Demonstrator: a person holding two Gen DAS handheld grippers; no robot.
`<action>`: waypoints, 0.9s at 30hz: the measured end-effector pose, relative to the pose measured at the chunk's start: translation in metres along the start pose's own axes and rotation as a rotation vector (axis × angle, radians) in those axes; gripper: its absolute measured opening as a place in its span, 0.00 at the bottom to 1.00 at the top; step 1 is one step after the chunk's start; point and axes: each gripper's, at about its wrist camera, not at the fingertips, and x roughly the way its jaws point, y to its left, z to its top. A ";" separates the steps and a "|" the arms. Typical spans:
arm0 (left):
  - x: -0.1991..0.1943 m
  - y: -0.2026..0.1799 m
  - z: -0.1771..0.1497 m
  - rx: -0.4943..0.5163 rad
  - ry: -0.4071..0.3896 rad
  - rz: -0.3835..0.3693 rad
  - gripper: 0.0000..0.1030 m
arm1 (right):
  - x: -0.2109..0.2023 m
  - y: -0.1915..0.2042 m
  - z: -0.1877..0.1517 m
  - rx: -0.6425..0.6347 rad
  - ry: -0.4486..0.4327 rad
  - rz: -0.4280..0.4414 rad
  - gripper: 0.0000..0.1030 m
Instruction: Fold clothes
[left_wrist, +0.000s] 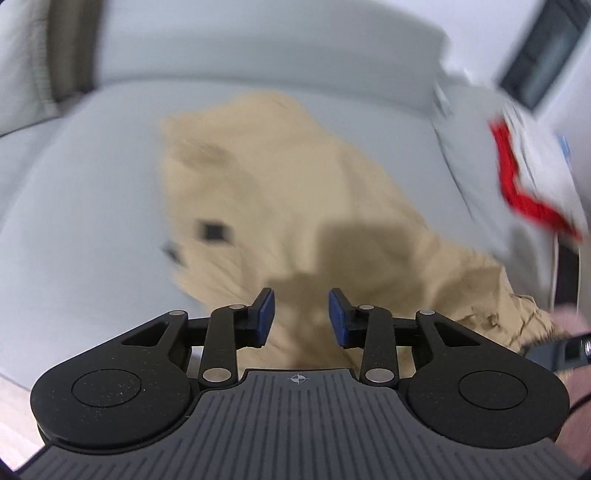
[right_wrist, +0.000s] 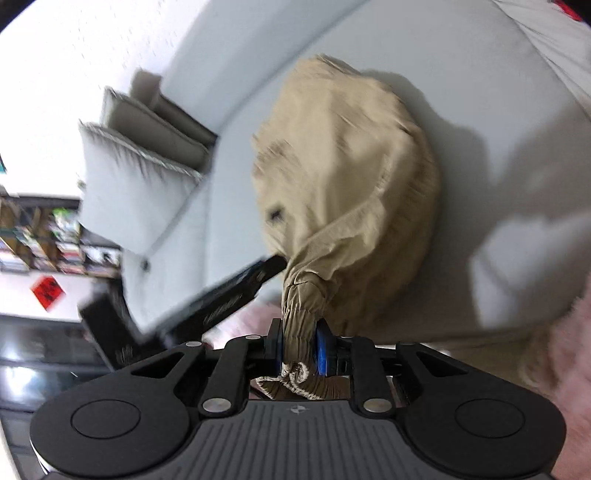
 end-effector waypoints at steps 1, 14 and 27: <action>-0.008 0.010 0.004 -0.029 -0.026 0.016 0.38 | 0.004 0.007 0.010 0.010 -0.013 0.016 0.19; -0.029 0.072 -0.008 -0.146 -0.077 0.041 0.52 | 0.103 0.045 0.128 0.042 -0.133 -0.045 0.61; 0.015 0.058 -0.003 -0.141 -0.063 0.021 0.51 | 0.098 0.046 0.091 -0.894 -0.104 -0.384 0.47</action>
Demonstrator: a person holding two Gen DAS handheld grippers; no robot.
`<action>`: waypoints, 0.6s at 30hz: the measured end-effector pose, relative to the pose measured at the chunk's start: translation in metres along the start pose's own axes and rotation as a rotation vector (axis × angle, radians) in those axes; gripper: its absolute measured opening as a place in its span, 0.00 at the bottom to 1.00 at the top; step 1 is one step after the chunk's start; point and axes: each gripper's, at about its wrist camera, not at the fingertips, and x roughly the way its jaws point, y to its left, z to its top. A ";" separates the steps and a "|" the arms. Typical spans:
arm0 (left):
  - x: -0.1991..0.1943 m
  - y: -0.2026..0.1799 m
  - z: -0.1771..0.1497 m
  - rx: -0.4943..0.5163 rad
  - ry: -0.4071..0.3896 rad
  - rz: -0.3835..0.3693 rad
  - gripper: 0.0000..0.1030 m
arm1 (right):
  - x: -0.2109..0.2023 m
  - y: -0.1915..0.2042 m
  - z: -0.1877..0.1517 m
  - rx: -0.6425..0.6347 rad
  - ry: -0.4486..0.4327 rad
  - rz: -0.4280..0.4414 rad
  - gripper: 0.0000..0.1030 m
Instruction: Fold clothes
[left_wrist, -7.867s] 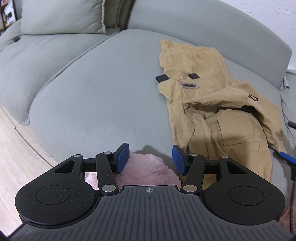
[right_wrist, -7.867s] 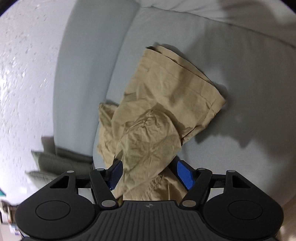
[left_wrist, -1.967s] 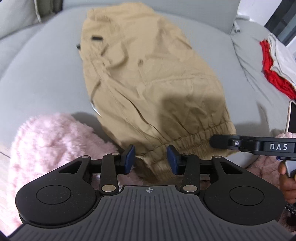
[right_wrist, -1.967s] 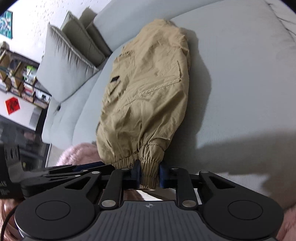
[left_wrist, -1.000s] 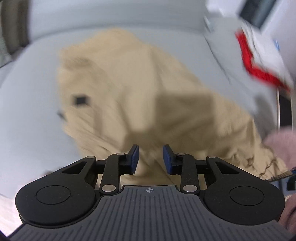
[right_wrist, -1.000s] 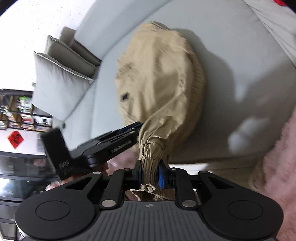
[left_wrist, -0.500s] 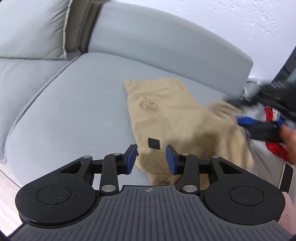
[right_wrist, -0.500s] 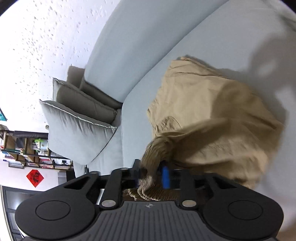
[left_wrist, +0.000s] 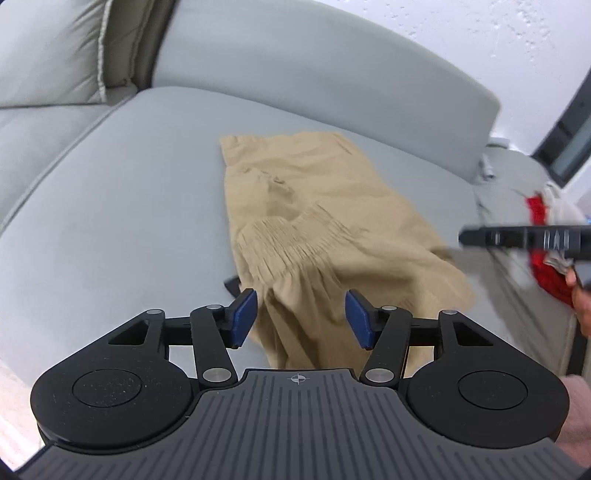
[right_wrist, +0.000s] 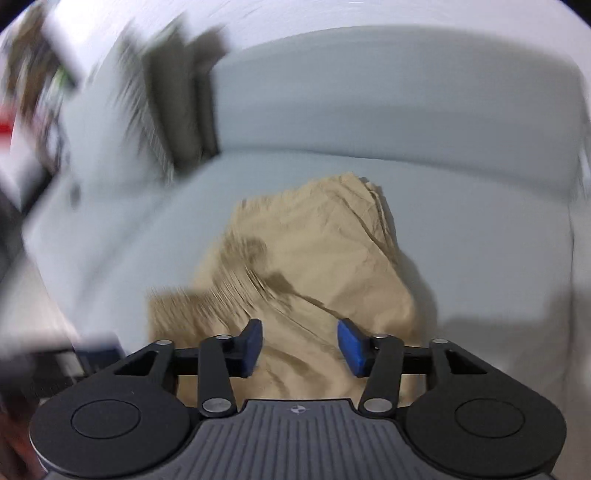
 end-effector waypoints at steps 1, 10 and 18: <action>0.009 0.000 0.004 -0.016 0.007 -0.002 0.46 | 0.012 0.004 0.001 -0.063 0.004 -0.011 0.47; 0.059 0.003 -0.008 0.027 0.117 0.079 0.31 | 0.093 -0.005 0.007 -0.105 0.235 0.041 0.49; 0.042 -0.006 -0.006 0.073 0.025 0.066 0.18 | 0.025 0.003 -0.001 -0.062 0.037 0.115 0.09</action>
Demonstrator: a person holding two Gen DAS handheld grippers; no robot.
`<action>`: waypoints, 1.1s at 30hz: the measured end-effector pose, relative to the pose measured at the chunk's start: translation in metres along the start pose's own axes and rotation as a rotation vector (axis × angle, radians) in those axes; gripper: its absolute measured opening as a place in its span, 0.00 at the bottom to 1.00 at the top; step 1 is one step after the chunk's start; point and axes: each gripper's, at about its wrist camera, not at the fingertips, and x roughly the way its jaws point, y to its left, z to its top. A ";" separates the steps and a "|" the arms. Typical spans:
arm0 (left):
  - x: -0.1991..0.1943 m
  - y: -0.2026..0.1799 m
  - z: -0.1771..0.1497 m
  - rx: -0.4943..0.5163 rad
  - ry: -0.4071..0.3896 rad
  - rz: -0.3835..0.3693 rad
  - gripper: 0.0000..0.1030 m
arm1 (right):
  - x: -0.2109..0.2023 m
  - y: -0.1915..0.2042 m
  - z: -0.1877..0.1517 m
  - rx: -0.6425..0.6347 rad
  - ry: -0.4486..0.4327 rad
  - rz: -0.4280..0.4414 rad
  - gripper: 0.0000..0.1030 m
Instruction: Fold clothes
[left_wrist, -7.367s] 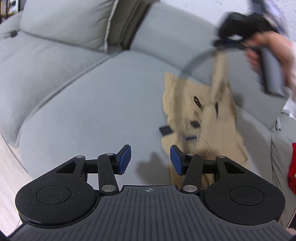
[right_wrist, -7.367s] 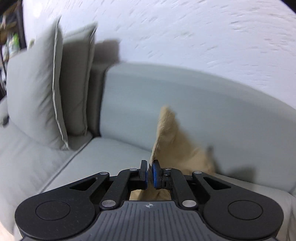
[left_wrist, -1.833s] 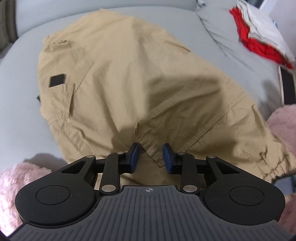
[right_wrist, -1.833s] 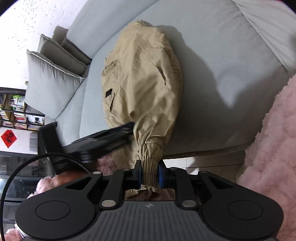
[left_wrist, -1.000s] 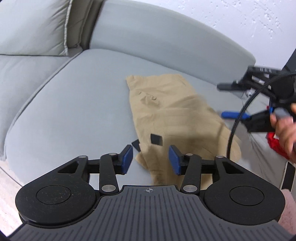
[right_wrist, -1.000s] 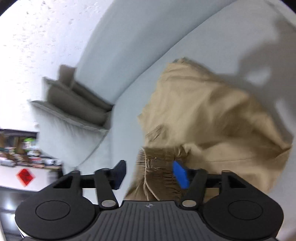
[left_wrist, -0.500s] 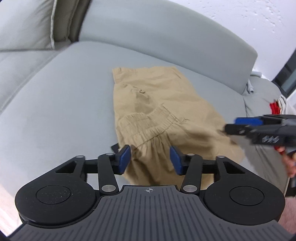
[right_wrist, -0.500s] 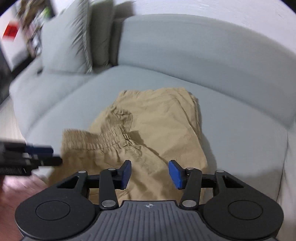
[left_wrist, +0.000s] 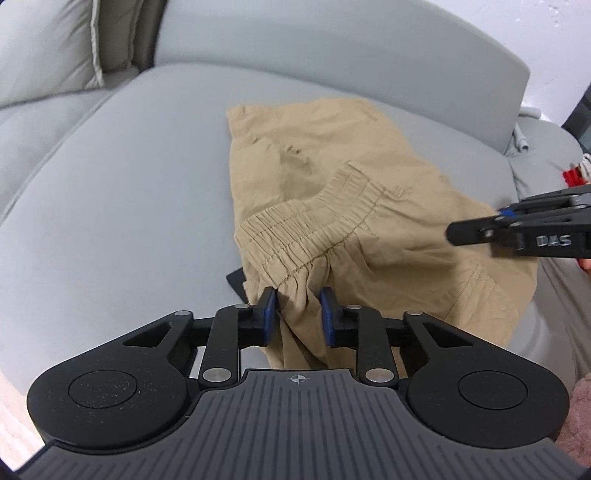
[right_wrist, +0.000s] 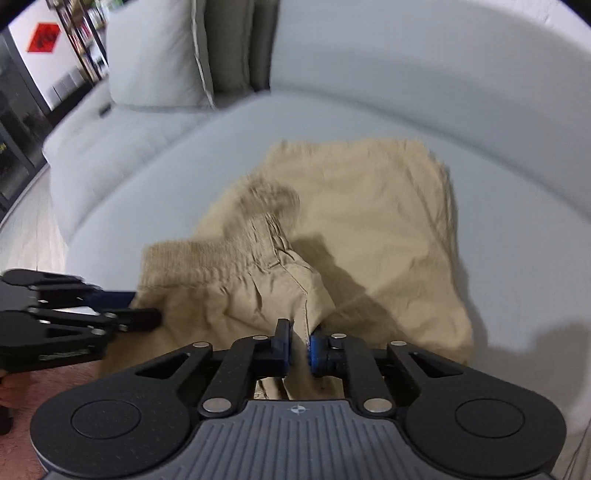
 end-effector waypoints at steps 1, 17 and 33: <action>-0.008 -0.006 0.000 0.021 -0.038 -0.002 0.17 | -0.010 0.001 -0.002 0.010 -0.031 -0.005 0.09; 0.041 -0.059 0.012 0.242 -0.049 0.148 0.52 | 0.018 -0.030 -0.064 0.267 -0.025 -0.221 0.29; -0.029 -0.067 -0.003 0.235 -0.086 -0.025 0.18 | -0.028 -0.014 -0.030 -0.001 -0.064 -0.154 0.09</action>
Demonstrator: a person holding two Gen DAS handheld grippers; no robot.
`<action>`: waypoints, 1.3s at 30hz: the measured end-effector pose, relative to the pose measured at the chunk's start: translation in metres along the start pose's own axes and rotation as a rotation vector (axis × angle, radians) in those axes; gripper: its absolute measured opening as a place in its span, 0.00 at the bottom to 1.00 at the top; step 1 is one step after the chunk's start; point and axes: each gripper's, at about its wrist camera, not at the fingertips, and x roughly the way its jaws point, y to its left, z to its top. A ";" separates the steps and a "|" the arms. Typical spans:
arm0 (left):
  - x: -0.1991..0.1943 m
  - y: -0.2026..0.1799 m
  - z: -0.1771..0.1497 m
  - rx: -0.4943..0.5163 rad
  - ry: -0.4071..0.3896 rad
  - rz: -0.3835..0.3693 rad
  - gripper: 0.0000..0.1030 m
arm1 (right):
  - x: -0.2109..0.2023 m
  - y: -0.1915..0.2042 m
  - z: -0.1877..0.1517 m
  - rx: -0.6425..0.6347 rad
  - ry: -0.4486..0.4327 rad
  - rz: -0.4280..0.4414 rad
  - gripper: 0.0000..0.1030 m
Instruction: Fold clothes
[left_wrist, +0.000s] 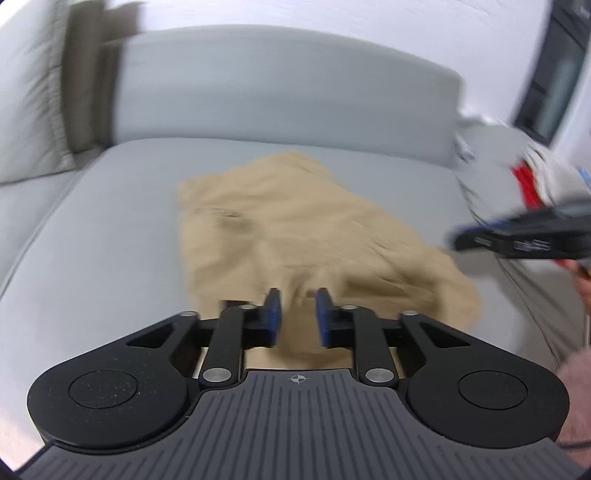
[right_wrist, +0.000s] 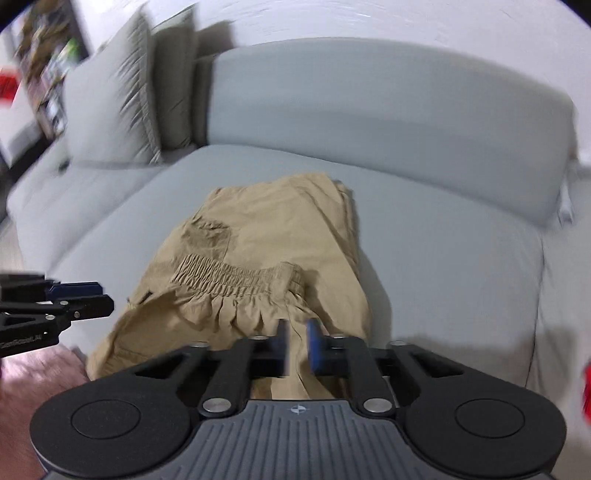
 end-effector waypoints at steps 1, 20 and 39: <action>0.014 -0.006 -0.003 0.040 0.046 0.055 0.17 | 0.011 0.009 -0.002 -0.063 0.022 -0.012 0.09; 0.023 0.019 0.029 -0.091 -0.001 0.039 0.59 | 0.025 -0.016 0.021 0.051 0.040 0.025 0.59; 0.045 0.025 0.053 -0.071 -0.100 0.034 0.14 | 0.050 0.006 0.052 -0.089 -0.090 0.008 0.19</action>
